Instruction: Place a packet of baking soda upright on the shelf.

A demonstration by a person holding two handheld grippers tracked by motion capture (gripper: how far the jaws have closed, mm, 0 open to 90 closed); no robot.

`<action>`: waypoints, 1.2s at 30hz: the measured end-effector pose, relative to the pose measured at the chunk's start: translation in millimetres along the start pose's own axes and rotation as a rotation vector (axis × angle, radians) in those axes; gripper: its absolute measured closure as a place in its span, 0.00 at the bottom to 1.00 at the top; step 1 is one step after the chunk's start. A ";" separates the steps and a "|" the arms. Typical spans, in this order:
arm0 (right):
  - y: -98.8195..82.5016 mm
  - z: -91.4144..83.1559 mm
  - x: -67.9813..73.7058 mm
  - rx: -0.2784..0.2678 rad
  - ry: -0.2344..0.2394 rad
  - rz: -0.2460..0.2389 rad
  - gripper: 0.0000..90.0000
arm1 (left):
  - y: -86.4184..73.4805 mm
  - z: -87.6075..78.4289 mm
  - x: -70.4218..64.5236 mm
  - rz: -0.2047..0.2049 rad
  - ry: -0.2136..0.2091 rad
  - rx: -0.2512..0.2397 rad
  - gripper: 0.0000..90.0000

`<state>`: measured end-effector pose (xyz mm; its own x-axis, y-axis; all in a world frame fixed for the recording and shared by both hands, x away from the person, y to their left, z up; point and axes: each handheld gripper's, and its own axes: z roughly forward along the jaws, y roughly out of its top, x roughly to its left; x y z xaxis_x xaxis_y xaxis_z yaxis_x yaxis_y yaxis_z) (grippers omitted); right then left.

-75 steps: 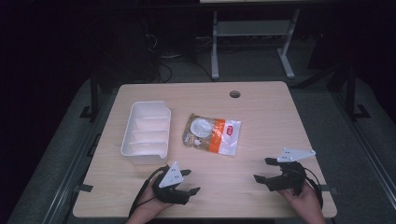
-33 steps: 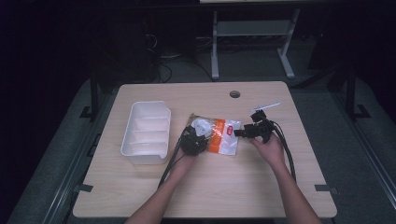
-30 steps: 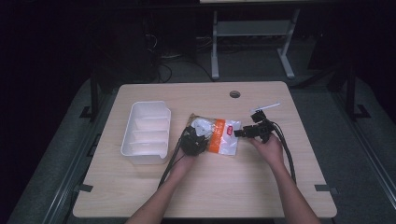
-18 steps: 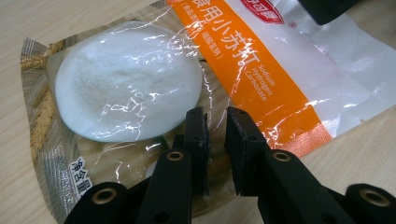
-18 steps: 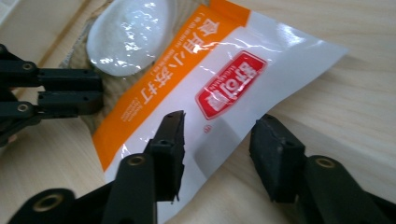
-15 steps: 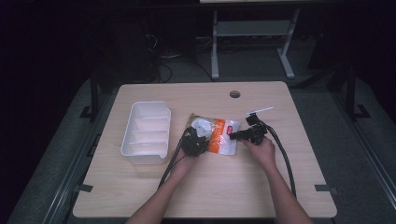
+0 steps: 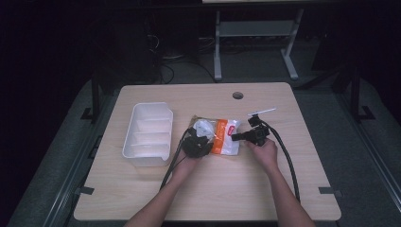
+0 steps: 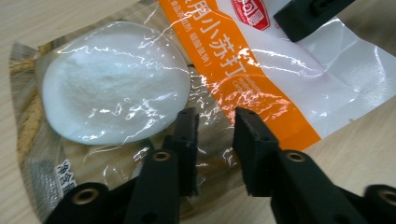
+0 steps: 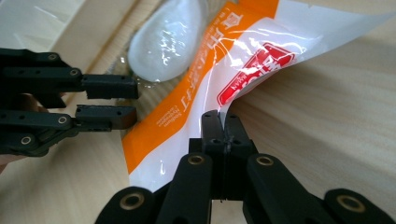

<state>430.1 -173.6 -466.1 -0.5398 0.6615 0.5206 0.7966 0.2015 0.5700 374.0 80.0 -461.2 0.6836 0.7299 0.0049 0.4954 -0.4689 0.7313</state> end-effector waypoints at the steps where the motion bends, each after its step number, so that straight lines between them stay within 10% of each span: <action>1: 2.2 -4.6 3.9 -0.005 0.008 -0.018 1.00 | 0.3 -1.4 0.6 -0.007 -0.005 -0.001 0.72; 17: 15.4 -46.8 33.5 0.002 -0.067 -0.209 1.00 | 6.1 -19.3 -5.5 -0.026 -0.100 -0.092 0.43; 36: 47.0 -90.0 80.7 0.058 -0.086 -0.415 1.00 | 8.6 -29.8 -4.6 -0.055 -0.172 -0.169 0.40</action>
<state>399.5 -175.8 -340.1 -0.7952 0.5732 0.1978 0.5315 0.5019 0.6823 359.1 87.4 -434.6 0.7462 0.6500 -0.1436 0.4477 -0.3304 0.8309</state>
